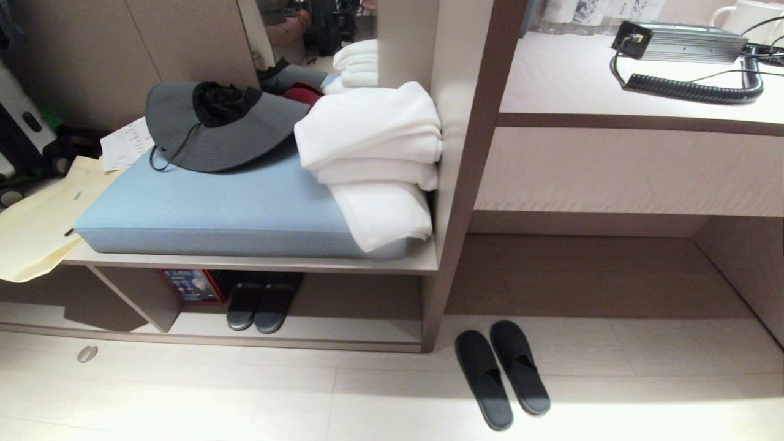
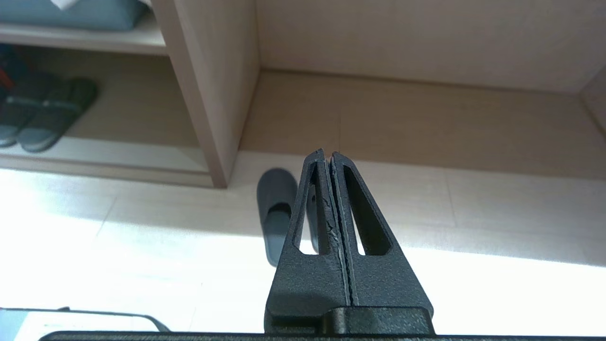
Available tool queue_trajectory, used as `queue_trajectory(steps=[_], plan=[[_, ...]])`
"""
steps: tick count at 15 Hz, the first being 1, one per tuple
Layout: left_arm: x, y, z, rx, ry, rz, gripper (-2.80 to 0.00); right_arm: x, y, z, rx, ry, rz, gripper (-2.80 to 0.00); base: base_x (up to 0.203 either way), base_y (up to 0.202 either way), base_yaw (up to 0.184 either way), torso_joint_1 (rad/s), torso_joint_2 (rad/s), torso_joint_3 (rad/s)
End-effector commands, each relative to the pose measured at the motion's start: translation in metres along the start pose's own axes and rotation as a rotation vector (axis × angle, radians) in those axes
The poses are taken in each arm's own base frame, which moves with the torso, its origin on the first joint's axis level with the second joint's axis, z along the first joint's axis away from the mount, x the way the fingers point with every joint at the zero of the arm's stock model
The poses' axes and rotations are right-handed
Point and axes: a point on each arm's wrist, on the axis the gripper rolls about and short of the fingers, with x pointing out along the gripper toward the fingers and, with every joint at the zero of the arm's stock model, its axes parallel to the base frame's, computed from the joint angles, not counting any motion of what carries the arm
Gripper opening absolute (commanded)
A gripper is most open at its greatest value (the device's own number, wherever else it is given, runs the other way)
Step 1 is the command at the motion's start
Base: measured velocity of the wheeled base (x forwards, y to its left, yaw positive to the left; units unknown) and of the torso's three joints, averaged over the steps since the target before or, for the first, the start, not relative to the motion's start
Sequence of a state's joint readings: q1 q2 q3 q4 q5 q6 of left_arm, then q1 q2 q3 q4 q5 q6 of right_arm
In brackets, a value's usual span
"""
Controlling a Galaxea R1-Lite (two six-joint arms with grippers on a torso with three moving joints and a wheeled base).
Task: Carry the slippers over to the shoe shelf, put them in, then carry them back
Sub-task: Pick up the slippers on the floor
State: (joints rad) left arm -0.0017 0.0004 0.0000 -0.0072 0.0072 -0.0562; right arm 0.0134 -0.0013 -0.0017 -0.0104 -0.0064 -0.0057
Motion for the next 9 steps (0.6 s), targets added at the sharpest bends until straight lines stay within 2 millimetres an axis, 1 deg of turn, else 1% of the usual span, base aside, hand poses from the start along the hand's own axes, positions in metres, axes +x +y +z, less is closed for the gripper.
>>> queue_trajectory(steps=[1, 9], plan=[[0.0, 0.0, -0.0001, -0.001, 0.0, 0.001, -2.8, 0.0, 0.0, 0.0, 0.0, 0.0, 0.001, -2.8, 0.0, 0.0, 0.0, 0.002, 0.0, -0.19], [0.0, 0.0, 0.0, -0.001, -0.001, 0.001, -2.8, 0.0, 0.0, 0.0, 0.0, 0.0, 0.001, -2.8, 0.0, 0.0, 0.0, 0.005, 0.0, -0.196]])
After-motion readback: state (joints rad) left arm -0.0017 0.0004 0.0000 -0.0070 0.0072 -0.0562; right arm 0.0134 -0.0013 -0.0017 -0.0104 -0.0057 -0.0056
